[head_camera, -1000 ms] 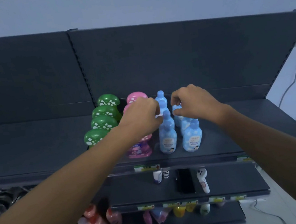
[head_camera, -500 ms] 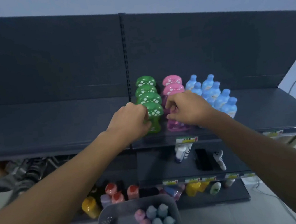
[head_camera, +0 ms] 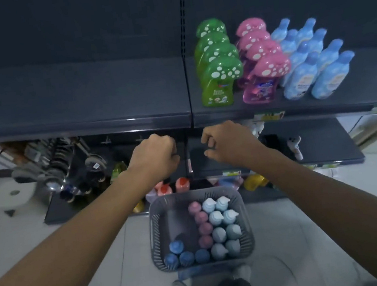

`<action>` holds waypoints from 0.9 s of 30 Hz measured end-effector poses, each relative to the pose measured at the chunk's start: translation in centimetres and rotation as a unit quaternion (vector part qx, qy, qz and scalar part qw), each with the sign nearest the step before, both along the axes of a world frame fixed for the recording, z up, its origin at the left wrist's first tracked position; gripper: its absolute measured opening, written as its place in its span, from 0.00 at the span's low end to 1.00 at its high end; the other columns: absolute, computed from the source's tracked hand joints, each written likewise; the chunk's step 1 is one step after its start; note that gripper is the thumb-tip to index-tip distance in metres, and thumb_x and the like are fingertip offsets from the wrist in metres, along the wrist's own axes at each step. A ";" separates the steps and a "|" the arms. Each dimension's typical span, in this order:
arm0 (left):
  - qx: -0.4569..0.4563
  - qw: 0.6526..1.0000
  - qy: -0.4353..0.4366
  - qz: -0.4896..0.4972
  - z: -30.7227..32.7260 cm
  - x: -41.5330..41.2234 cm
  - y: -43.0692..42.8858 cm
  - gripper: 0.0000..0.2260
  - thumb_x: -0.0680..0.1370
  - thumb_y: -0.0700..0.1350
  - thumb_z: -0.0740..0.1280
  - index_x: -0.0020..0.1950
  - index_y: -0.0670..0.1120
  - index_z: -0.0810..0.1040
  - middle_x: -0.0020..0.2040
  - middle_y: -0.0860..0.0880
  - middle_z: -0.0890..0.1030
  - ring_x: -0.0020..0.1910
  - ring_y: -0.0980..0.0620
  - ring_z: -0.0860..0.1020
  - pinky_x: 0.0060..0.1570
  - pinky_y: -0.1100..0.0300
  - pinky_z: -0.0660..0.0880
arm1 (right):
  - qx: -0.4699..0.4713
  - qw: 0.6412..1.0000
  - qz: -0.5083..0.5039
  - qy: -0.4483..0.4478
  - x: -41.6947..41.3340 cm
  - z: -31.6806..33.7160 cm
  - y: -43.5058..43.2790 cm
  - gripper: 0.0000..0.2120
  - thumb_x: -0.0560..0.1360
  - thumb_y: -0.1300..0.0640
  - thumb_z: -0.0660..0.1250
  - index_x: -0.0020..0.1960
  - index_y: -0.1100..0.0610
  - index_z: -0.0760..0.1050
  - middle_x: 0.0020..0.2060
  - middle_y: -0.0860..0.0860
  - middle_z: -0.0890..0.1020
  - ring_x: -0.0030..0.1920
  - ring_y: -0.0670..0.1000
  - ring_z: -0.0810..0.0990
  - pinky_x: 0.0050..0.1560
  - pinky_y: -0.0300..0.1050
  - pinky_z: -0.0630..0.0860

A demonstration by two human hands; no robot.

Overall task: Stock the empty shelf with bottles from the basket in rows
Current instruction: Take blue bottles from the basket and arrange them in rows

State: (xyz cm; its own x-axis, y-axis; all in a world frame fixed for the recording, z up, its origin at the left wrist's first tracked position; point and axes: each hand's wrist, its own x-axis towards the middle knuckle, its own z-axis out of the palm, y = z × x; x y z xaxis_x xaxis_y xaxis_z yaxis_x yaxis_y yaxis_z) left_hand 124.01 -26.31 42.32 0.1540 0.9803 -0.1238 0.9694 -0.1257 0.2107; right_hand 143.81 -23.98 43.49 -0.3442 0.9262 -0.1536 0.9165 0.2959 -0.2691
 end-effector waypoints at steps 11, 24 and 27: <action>-0.191 0.981 0.042 0.004 -18.0 -1.6 -7.1 0.11 0.78 0.45 0.64 0.58 0.45 0.78 0.56 0.40 0.81 0.53 0.36 0.80 0.42 0.51 0.72 | -0.138 0.990 0.025 -0.022 -2.4 -18.0 -5.9 0.06 0.72 0.51 0.66 0.48 0.48 0.75 0.47 0.50 0.83 0.49 0.57 0.82 0.46 0.50 0.79; -0.329 0.943 0.040 -0.003 -34.6 -2.6 -12.2 0.14 0.80 0.45 0.66 0.66 0.47 0.77 0.58 0.43 0.81 0.57 0.41 0.81 0.55 0.50 0.78 | -0.226 0.973 0.030 0.024 -7.1 -36.4 -11.2 0.07 0.70 0.54 0.68 0.47 0.50 0.73 0.48 0.51 0.81 0.49 0.59 0.81 0.45 0.54 0.79; -0.344 0.938 0.042 -0.012 -36.2 -2.6 -12.4 0.14 0.81 0.44 0.65 0.66 0.48 0.78 0.58 0.43 0.80 0.58 0.41 0.81 0.56 0.50 0.77 | -0.227 0.973 0.035 0.022 -8.5 -39.0 -11.2 0.09 0.71 0.57 0.69 0.51 0.52 0.76 0.52 0.52 0.81 0.52 0.59 0.81 0.46 0.50 0.77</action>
State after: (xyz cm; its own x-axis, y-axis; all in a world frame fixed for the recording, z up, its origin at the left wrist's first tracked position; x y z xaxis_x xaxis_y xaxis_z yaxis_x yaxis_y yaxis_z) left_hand 121.44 -38.75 6.14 0.1356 0.6601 -0.7388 0.9850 -0.0092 0.1725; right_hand 135.33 -35.17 4.45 -0.4194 0.7406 -0.5250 0.8832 0.1992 -0.4245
